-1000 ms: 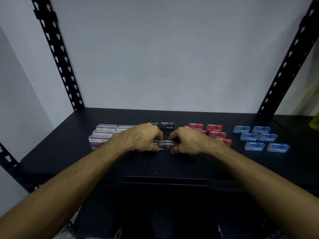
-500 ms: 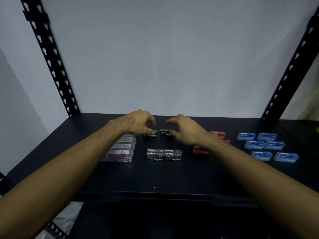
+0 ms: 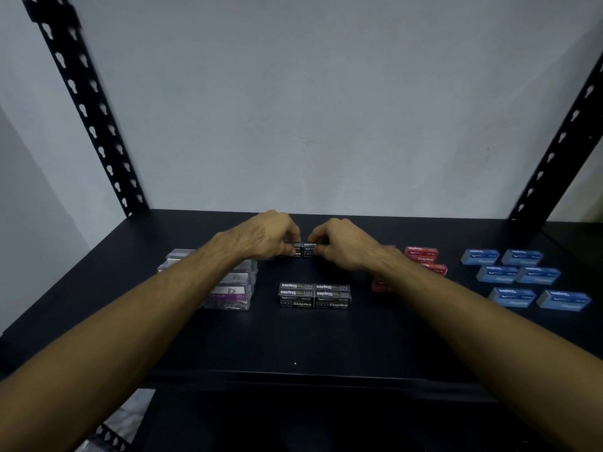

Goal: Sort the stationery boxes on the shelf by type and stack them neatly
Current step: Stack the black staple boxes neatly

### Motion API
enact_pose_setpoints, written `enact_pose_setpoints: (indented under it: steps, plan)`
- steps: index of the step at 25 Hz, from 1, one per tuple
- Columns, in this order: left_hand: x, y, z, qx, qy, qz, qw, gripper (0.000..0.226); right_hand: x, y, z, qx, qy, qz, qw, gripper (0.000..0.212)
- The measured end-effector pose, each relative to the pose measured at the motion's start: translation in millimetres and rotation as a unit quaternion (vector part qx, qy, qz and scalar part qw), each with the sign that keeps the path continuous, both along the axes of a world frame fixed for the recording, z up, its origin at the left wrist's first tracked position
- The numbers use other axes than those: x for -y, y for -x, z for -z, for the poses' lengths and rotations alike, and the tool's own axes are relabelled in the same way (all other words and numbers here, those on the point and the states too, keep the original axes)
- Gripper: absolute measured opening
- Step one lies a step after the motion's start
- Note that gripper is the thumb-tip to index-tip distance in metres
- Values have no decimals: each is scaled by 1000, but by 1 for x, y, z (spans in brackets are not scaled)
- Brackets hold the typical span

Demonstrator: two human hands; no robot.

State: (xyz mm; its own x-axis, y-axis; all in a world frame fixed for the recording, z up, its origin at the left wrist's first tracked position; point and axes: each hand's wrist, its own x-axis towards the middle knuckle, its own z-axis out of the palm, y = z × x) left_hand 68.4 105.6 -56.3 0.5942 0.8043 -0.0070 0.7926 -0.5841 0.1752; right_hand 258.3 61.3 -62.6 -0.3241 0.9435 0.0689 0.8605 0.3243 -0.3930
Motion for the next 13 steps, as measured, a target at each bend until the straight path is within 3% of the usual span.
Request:
enact_pose_setpoints:
  steps: [13]
  plan:
    - [22, -5, 0, 41, 51, 23, 998, 17, 26, -7, -6, 9, 52, 13, 999, 26]
